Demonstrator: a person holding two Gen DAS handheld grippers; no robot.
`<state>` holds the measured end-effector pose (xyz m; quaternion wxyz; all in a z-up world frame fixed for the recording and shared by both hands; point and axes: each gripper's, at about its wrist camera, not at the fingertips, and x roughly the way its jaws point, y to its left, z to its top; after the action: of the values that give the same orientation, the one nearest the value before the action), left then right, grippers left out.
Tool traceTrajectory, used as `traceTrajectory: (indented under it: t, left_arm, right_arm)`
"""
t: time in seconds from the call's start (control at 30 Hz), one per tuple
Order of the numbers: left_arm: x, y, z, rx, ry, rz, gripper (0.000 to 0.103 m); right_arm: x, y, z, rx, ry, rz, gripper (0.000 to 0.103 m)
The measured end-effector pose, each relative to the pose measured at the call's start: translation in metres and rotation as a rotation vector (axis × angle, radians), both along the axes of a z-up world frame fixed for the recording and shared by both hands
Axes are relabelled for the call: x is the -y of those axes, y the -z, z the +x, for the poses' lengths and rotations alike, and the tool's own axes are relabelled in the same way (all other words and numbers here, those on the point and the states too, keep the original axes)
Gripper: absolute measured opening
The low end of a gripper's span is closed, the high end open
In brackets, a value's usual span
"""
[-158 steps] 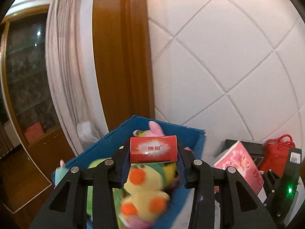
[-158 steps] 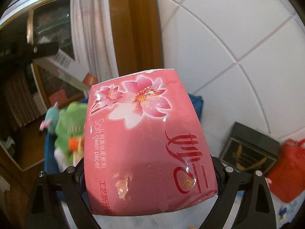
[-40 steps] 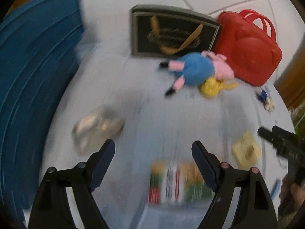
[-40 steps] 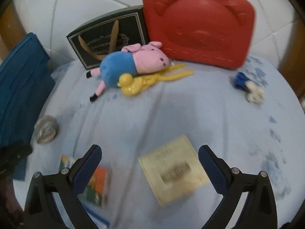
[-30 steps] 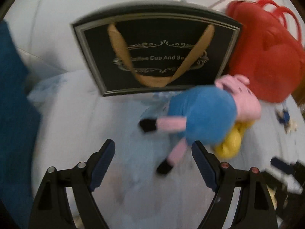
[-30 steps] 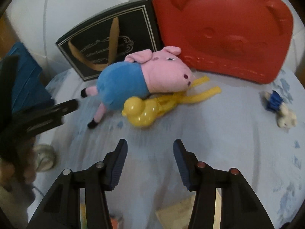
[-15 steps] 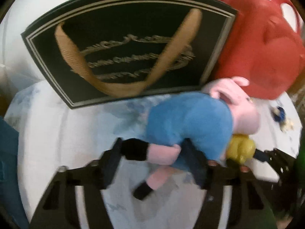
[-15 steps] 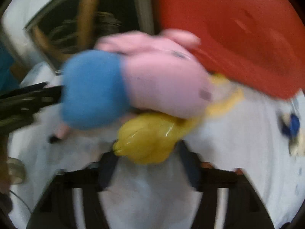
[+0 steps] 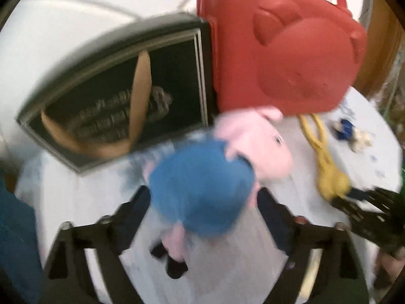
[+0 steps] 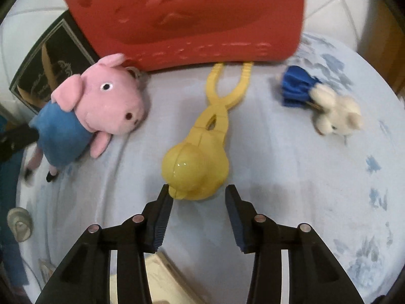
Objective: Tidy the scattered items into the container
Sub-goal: 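Close the left gripper on the pig plush while the right closes on the duck toy, lift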
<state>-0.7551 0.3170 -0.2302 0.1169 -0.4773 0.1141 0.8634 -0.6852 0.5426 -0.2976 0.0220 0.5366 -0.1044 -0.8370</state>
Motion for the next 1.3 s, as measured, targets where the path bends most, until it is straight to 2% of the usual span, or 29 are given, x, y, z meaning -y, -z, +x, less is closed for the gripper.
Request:
traceTrajectory:
  t: [0.1, 0.17, 0.23, 0.27, 0.33, 0.37, 0.4, 0.43, 0.47, 0.5, 0.53, 0.6, 0.67, 0.8, 0.9, 1.07, 1.3]
  left_arm:
    - [-0.016, 0.019, -0.022, 0.068, 0.049, -0.031, 0.089]
    - [-0.031, 0.041, -0.027, 0.058, 0.055, -0.168, 0.097]
    - [-0.034, 0.056, -0.03, 0.048, 0.043, -0.212, 0.096]
    - [-0.032, 0.058, -0.029, 0.04, 0.031, -0.208, 0.094]
    - [-0.021, 0.052, -0.024, 0.02, -0.006, -0.16, 0.082]
    - [-0.015, 0.048, -0.02, 0.022, -0.033, -0.137, 0.081]
    - [-0.008, 0.044, -0.016, 0.029, -0.067, -0.107, 0.079]
    - [-0.001, 0.04, -0.012, 0.035, -0.1, -0.079, 0.078]
    - [0.005, 0.037, -0.007, 0.043, -0.122, -0.057, 0.077]
    - [0.012, 0.033, 0.0, 0.06, -0.153, -0.025, 0.076]
    - [0.021, 0.028, 0.01, 0.088, -0.181, 0.017, 0.075]
    - [0.03, 0.021, 0.031, 0.107, -0.199, 0.072, 0.075]
    - [0.035, 0.011, 0.055, 0.101, -0.206, 0.096, 0.075]
    - [0.042, -0.01, 0.094, 0.08, -0.207, 0.155, 0.075]
    - [0.046, -0.033, 0.116, 0.027, -0.22, 0.164, 0.075]
    - [0.067, -0.087, 0.151, -0.076, -0.255, 0.176, 0.075]
    - [0.099, -0.143, 0.206, -0.179, -0.3, 0.173, 0.075]
  right_arm:
    - [-0.004, -0.003, 0.003, -0.007, -0.011, -0.008, 0.042]
    - [-0.004, -0.003, 0.001, -0.011, -0.019, -0.004, 0.043]
    - [-0.004, -0.002, -0.002, -0.013, -0.018, -0.005, 0.047]
    - [-0.006, -0.002, -0.002, -0.014, -0.016, -0.004, 0.05]
    - [-0.006, 0.0, -0.006, -0.031, -0.008, -0.017, 0.063]
    - [-0.01, 0.001, -0.001, -0.041, -0.004, -0.019, 0.067]
    - [-0.009, 0.0, -0.004, -0.064, 0.007, -0.012, 0.08]
    - [-0.007, 0.001, -0.006, -0.075, 0.011, -0.006, 0.084]
    - [-0.004, 0.003, -0.009, -0.084, 0.014, 0.002, 0.083]
    - [-0.002, 0.007, -0.014, -0.063, 0.011, 0.016, 0.067]
    - [0.0, 0.01, -0.015, -0.044, 0.007, 0.024, 0.054]
    - [0.004, 0.008, -0.013, -0.035, -0.012, 0.046, 0.054]
    - [0.007, 0.002, -0.004, -0.04, -0.027, 0.036, 0.054]
    - [0.012, -0.031, 0.026, -0.113, -0.064, -0.017, 0.054]
    - [0.018, -0.061, 0.047, -0.161, -0.094, -0.044, 0.054]
    - [0.025, -0.117, 0.074, -0.255, -0.141, -0.069, 0.053]
    - [0.077, -0.202, 0.126, -0.382, -0.24, -0.056, 0.053]
